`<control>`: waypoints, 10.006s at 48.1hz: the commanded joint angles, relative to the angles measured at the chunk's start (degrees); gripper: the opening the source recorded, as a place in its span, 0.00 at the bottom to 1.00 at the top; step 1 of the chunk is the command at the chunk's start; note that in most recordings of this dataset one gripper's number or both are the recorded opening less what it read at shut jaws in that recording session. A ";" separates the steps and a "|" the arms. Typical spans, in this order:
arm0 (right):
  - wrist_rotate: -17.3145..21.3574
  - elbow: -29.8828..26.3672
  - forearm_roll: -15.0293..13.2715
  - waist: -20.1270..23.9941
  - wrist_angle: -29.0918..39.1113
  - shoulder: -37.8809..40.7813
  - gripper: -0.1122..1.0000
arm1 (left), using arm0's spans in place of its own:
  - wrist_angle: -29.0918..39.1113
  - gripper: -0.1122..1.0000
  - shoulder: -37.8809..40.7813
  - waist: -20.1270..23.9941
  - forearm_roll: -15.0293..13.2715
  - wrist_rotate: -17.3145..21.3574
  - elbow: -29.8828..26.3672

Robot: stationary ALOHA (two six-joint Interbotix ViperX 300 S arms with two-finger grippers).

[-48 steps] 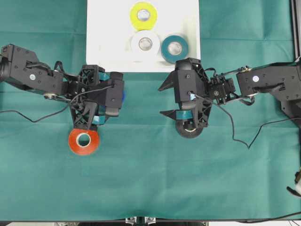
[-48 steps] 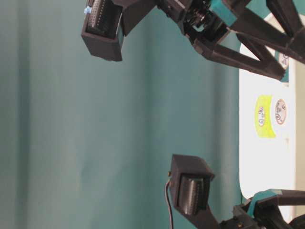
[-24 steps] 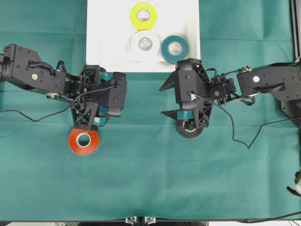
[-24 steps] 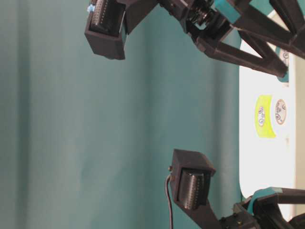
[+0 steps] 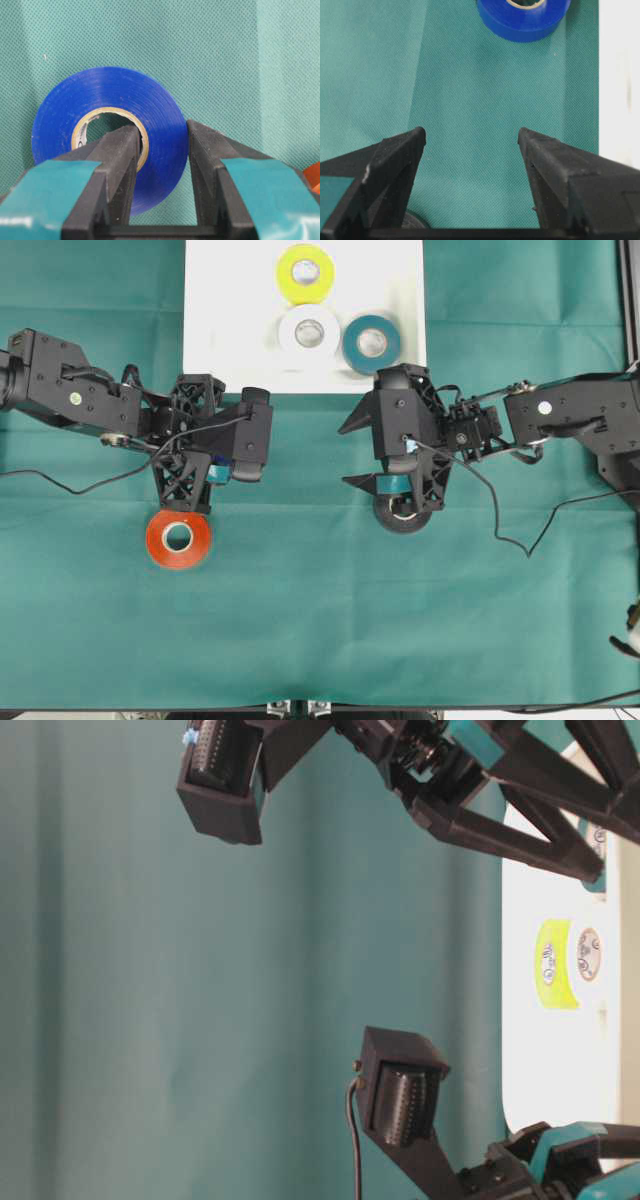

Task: Put the tape alternately from left to right into the white case.
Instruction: 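Lower the left gripper onto the blue tape roll and close it, then lift the blue tape with the left gripper into the white case, then open the left gripper and withdraw it beside the red roll, then lower the right gripper onto the black tape roll and close it, then lift the black tape with the right gripper into the case's corner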

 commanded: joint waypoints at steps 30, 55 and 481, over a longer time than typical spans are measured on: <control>0.09 -0.44 -0.09 0.18 -0.53 -1.41 0.81 | 4.04 0.07 -13.80 -1.85 0.00 0.00 -1.05; 0.09 -0.53 -0.09 0.26 -0.62 -1.41 0.81 | 4.48 0.07 -13.01 6.68 0.35 0.79 -0.97; 13.45 -8.70 -19.69 -23.12 14.77 2.72 0.35 | -0.62 0.58 -17.93 -3.43 0.00 0.00 7.47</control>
